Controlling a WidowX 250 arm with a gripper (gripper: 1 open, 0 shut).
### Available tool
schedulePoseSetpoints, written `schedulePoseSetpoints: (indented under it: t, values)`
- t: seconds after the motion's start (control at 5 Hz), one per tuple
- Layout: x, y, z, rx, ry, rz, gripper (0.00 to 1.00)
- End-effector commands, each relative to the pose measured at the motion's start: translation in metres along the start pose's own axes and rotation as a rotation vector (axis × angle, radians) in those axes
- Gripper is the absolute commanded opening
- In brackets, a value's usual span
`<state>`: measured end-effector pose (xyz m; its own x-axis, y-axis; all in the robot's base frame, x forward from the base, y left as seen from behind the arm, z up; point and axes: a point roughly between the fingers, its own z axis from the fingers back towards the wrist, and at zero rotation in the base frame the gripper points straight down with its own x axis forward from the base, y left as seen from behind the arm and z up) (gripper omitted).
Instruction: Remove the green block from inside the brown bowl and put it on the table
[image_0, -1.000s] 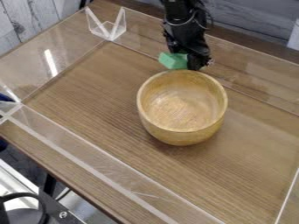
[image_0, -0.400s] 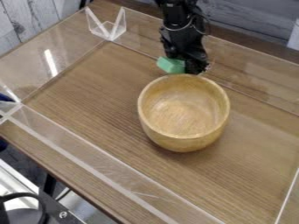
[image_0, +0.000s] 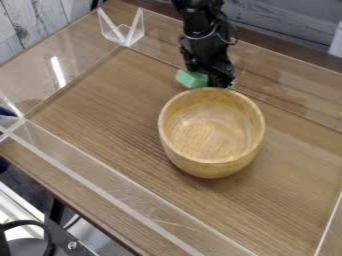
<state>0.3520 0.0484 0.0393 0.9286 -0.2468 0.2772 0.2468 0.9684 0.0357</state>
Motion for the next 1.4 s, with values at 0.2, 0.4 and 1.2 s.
schedulePoseSetpoints:
  t: [0.2,0.4,1.2]
  values:
    - [0.0092,0.0076,0.0179,0.028,-0.051,0.007,0.0]
    - [0.0078,0.0083,0.0183,0.027,-0.049,0.011,0.0]
    - [0.0017,0.0133,0.0215,0.026,-0.043,0.033,0.0]
